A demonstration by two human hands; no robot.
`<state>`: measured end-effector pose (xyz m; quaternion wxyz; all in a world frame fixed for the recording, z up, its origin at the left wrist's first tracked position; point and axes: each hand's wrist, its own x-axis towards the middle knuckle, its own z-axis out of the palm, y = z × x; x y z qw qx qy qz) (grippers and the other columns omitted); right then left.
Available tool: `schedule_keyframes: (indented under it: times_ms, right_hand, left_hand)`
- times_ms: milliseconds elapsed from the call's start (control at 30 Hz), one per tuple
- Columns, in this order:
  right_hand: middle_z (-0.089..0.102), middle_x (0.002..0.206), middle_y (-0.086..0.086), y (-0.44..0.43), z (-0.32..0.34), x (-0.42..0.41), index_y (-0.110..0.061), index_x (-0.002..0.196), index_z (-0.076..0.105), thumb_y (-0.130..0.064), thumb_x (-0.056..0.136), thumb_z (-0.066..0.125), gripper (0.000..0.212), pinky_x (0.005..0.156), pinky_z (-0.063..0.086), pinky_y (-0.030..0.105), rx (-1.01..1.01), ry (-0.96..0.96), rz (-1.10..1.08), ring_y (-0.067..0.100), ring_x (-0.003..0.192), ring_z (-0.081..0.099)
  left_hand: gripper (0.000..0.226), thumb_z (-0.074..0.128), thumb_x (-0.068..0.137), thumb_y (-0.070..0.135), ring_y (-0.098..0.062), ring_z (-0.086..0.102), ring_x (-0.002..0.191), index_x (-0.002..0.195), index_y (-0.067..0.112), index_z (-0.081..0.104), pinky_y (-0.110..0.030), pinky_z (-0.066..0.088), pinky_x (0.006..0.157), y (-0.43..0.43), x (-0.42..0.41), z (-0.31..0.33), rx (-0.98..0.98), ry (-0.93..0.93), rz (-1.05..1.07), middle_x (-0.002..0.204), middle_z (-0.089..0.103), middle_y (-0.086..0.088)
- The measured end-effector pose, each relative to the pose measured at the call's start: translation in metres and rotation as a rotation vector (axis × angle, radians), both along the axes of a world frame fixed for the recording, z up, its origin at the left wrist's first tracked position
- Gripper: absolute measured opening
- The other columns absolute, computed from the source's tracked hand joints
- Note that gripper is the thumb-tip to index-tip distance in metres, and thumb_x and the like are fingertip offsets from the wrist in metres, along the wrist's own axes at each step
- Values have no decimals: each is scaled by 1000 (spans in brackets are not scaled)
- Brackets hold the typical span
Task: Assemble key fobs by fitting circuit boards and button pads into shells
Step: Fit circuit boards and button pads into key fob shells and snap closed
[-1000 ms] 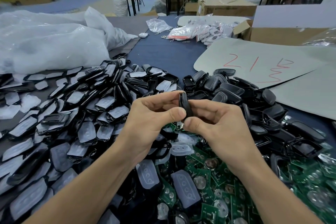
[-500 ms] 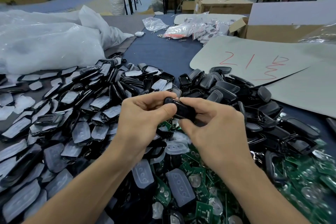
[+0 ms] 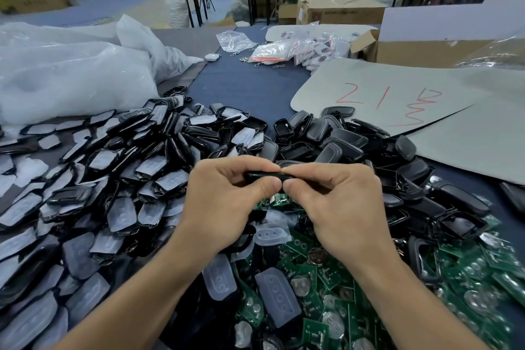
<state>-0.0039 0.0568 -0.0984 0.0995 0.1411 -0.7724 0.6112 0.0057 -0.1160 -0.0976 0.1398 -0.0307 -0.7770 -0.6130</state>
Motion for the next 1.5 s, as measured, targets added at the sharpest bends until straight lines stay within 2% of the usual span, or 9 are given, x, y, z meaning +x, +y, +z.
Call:
schedule_keyframes:
  times_ms: [233, 500, 667, 800, 933, 1033, 1200, 1333, 1500]
  right_hand:
    - [78, 76, -2, 0, 0, -6, -31, 88, 82, -24, 76, 83, 14, 72, 61, 32, -182, -151, 105, 16, 70, 74]
    - [77, 80, -7, -5, -1, -2, -38, 92, 78, -19, 87, 76, 21, 69, 55, 20, -208, -78, 13, 5, 71, 69]
    - [79, 88, -10, -5, 1, 1, -37, 98, 79, -22, 81, 83, 24, 79, 62, 30, -158, -104, 53, 12, 84, 76]
    - [78, 85, -18, -5, 2, 1, -37, 97, 80, -12, 86, 80, 28, 75, 56, 16, -83, -28, 20, 6, 83, 74]
    - [74, 94, -22, -4, -1, 2, -38, 110, 78, -14, 91, 73, 31, 76, 53, 15, 60, -5, 3, 3, 90, 70]
    - [70, 101, -24, -4, 0, 2, -40, 116, 76, -12, 95, 68, 36, 84, 53, 18, 115, 6, 25, 0, 99, 67]
    - [69, 105, -27, -2, 0, -1, -34, 125, 74, -9, 98, 65, 38, 84, 41, 0, 149, 41, 44, -14, 103, 61]
    - [75, 102, -27, -2, -3, -2, -35, 116, 77, -11, 93, 72, 33, 89, 54, 15, 63, 16, 6, -7, 99, 69]
    - [75, 92, -31, 2, -5, -1, -33, 108, 81, -15, 91, 78, 26, 78, 54, 10, 34, 63, -61, -7, 87, 72]
  left_hand:
    - [28, 84, 60, 33, -23, 78, 89, 85, 19, 85, -27, 62, 77, 11, 1, -1, 566, -204, -14, 96, 81, -12]
    - [16, 69, 93, 32, -6, 78, 87, 99, 44, 78, -26, 61, 82, 13, 7, -3, -23, -41, -35, 89, 81, 14]
    - [13, 66, 89, 41, -11, 78, 82, 93, 46, 77, -26, 63, 70, 16, 6, -6, 73, -52, 24, 86, 81, 8]
    - [14, 63, 93, 43, -17, 78, 86, 98, 41, 76, -47, 65, 80, 13, 4, -8, 1, -73, -19, 87, 80, 4]
    - [32, 74, 85, 36, -4, 77, 91, 113, 52, 74, -35, 63, 86, 7, 4, -4, -50, -27, 26, 94, 80, 18]
    - [42, 79, 83, 21, -10, 78, 93, 113, 50, 76, -36, 64, 86, 3, 3, -3, -20, 5, 27, 100, 81, 14]
    - [43, 85, 85, 11, -19, 79, 88, 112, 44, 79, -37, 63, 85, -1, 3, 1, 22, 9, -4, 97, 81, 4]
    - [38, 81, 83, 0, -24, 79, 82, 108, 29, 82, -25, 62, 75, -2, 1, 5, 143, -27, -49, 92, 82, -5]
    - [23, 79, 81, 22, -26, 79, 73, 103, 28, 83, -25, 62, 67, 2, 3, 8, 210, -51, -30, 86, 81, -7]
